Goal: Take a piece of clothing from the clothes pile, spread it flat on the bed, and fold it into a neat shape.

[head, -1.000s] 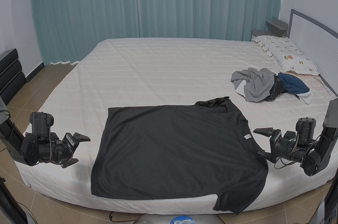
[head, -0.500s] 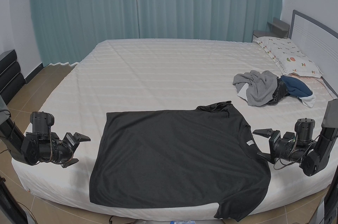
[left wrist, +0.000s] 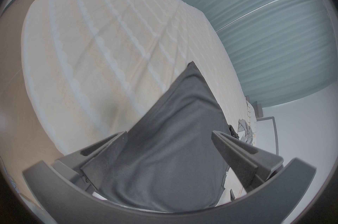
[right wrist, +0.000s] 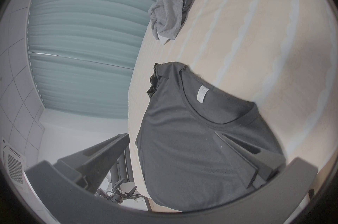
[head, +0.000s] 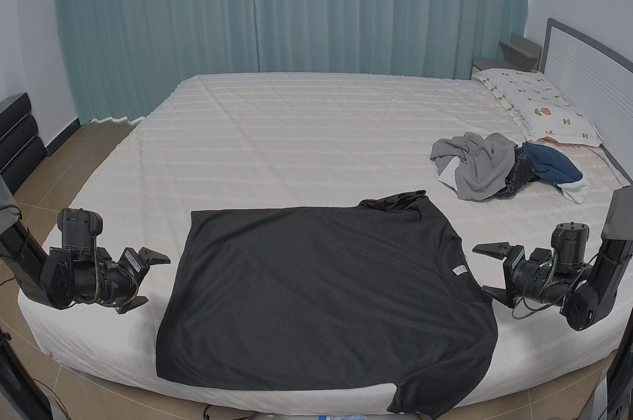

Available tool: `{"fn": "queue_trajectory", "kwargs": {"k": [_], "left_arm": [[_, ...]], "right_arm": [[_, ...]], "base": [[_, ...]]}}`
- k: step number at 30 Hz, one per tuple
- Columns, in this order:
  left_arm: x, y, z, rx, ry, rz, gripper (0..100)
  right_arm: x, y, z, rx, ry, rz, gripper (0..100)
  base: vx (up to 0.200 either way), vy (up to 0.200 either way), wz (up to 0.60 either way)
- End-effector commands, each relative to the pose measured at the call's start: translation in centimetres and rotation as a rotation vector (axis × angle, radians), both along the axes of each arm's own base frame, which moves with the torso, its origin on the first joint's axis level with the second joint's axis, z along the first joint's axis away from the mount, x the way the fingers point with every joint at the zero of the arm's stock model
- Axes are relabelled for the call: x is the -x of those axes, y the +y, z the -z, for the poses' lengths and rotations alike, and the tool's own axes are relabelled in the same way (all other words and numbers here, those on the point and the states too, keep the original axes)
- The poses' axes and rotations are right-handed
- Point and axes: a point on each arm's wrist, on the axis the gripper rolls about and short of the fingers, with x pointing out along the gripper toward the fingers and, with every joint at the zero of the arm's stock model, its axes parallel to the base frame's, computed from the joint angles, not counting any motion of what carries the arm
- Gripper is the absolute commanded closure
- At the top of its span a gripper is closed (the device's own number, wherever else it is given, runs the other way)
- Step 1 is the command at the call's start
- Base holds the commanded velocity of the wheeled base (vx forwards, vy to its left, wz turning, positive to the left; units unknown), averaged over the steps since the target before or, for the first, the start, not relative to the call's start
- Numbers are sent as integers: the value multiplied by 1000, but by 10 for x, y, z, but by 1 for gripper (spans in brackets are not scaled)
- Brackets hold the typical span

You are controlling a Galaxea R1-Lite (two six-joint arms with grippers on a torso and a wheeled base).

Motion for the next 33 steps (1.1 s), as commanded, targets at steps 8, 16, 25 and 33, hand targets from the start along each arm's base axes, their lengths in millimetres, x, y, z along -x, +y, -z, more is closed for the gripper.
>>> {"fn": "queue_trajectory", "kwargs": {"k": [8, 16, 25, 33], "left_arm": [[-3, 1, 4, -1, 11, -4, 0], [-2, 0, 4, -2, 15, -4, 0], [-4, 1, 7, -2, 22, -4, 0], [-6, 1, 6, -4, 9, -3, 0]], "right_arm": [[0, 1, 2, 0, 7, -2, 0], [0, 3, 4, 2, 16, -8, 0], [0, 3, 5, 2, 18, -8, 0], [0, 4, 5, 4, 20, -11, 0]], "base": [[0, 0, 0], [0, 0, 0], [44, 0, 0], [100, 0, 0]]}}
